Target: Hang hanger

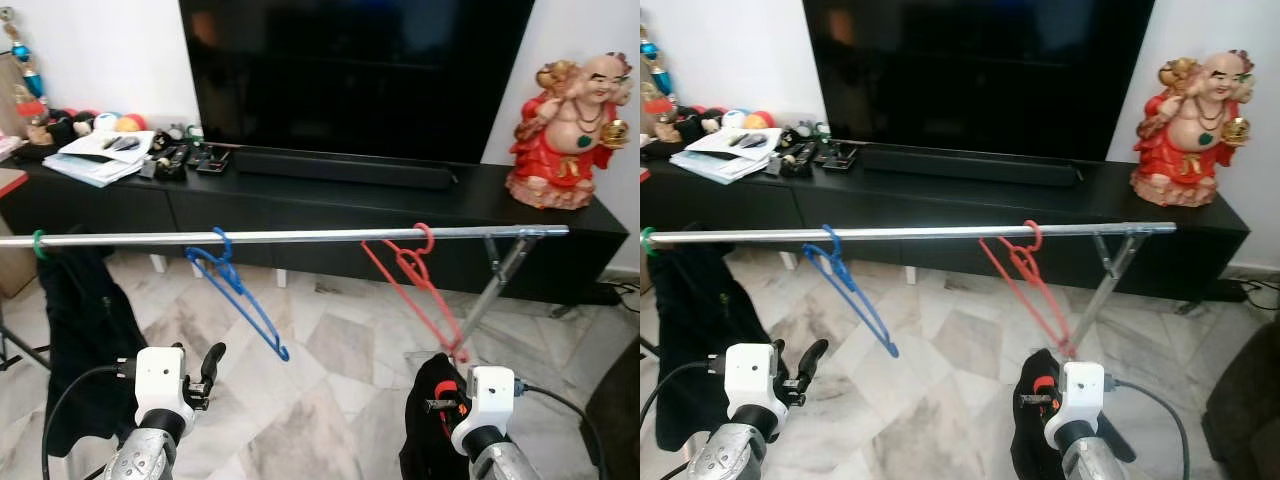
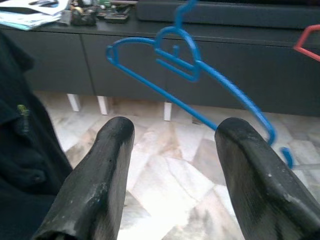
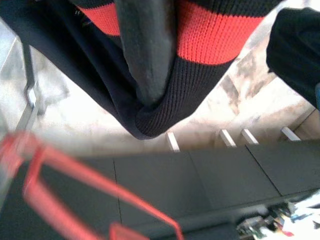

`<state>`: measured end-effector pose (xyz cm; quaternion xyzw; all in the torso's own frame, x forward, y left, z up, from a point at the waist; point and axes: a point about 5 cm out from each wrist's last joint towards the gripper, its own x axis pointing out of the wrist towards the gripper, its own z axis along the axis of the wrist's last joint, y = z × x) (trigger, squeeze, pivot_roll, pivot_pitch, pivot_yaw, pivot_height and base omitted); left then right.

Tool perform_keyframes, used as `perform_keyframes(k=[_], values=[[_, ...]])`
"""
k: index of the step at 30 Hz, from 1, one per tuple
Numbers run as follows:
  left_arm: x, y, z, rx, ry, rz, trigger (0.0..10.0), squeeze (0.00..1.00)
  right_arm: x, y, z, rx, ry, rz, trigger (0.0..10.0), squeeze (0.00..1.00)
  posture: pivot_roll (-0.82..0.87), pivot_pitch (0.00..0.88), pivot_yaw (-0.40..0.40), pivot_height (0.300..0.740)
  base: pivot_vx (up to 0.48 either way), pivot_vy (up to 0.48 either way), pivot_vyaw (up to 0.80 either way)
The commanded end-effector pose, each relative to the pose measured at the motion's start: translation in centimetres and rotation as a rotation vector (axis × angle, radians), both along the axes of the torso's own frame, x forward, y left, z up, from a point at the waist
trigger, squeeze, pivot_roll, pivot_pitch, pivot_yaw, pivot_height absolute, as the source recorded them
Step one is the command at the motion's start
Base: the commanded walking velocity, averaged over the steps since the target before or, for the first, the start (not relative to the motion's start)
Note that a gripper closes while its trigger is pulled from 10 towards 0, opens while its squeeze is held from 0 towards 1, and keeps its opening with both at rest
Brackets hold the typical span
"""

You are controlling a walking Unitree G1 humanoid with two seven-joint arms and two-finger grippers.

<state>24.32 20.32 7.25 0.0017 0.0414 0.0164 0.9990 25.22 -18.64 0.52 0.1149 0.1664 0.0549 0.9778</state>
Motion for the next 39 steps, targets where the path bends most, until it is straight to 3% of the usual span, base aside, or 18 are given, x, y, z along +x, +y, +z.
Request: perform_keyframes(k=[1,3,4,5,6,8,10,13,16,26,31,39], values=[[0.5,0.2,0.3,0.001,0.003,0.003,10.0,0.00,-0.3,-0.5,-1.0,0.010,0.031,-0.039,10.0,0.00,-0.01,0.000,0.017,0.740,0.000,0.000,0.00],[0.7,0.3,0.4,-0.001,-0.002,0.001,10.0,0.00,-0.6,-0.5,-1.7,0.006,0.065,-0.050,10.0,0.00,-0.01,0.000,0.023,0.740,0.000,0.000,0.00],[1.0,0.3,0.6,0.000,-0.006,-0.003,10.0,0.00,-1.0,-0.7,-2.5,0.087,0.099,-0.102,10.0,0.00,-0.01,0.000,0.025,0.740,0.000,0.000,0.00],[1.0,0.3,0.6,0.000,-0.006,-0.003,10.0,0.00,-1.0,-0.7,-2.5,0.087,0.099,-0.102,10.0,0.00,-0.01,0.000,0.025,0.740,0.000,0.000,0.00],[1.3,0.1,0.8,0.001,-0.014,-0.013,10.0,0.00,-1.4,-2.2,-3.0,0.152,0.119,-0.235,10.0,0.00,-0.02,0.000,0.032,0.740,0.000,0.000,0.00],[1.6,0.2,0.9,0.006,-0.019,-0.020,10.0,0.00,-2.1,-3.8,-3.6,0.233,0.134,-0.364,10.0,0.00,-0.03,0.000,0.036,0.740,0.000,0.000,0.00],[1.6,0.3,1.0,0.011,-0.022,-0.024,10.0,0.00,-2.5,-4.1,-3.9,0.186,0.153,-0.358,10.0,0.00,-0.04,0.000,0.042,0.740,0.000,0.000,0.00],[1.8,0.3,1.2,0.008,-0.027,-0.021,10.0,0.00,-3.7,-4.0,-5.2,0.033,0.251,-0.257,10.0,0.00,-0.03,0.000,0.044,0.740,0.000,0.000,0.00],[2.0,-0.1,1.3,0.003,-0.035,-0.027,10.0,0.00,-4.7,-4.3,-6.0,0.017,0.308,-0.287,10.0,0.00,-0.02,0.000,0.043,0.740,0.000,0.000,0.00],[1.8,-1.5,1.1,-0.022,-0.034,-0.066,10.0,0.00,-5.9,-6.0,-6.5,0.030,0.345,-0.462,10.0,0.00,-0.01,0.000,0.067,0.740,0.097,0.000,0.00],[2.2,-1.6,1.2,-0.020,-0.039,-0.072,10.0,0.00,-7.7,-5.4,-7.7,0.006,0.444,-0.462,10.0,0.00,-0.02,0.000,0.053,0.740,0.278,0.000,0.00],[2.2,-1.6,1.2,-0.020,-0.039,-0.072,10.0,0.00,-7.7,-5.4,-7.7,0.006,0.444,-0.462,10.0,0.00,-0.02,0.000,0.053,0.740,0.300,0.000,0.00]])
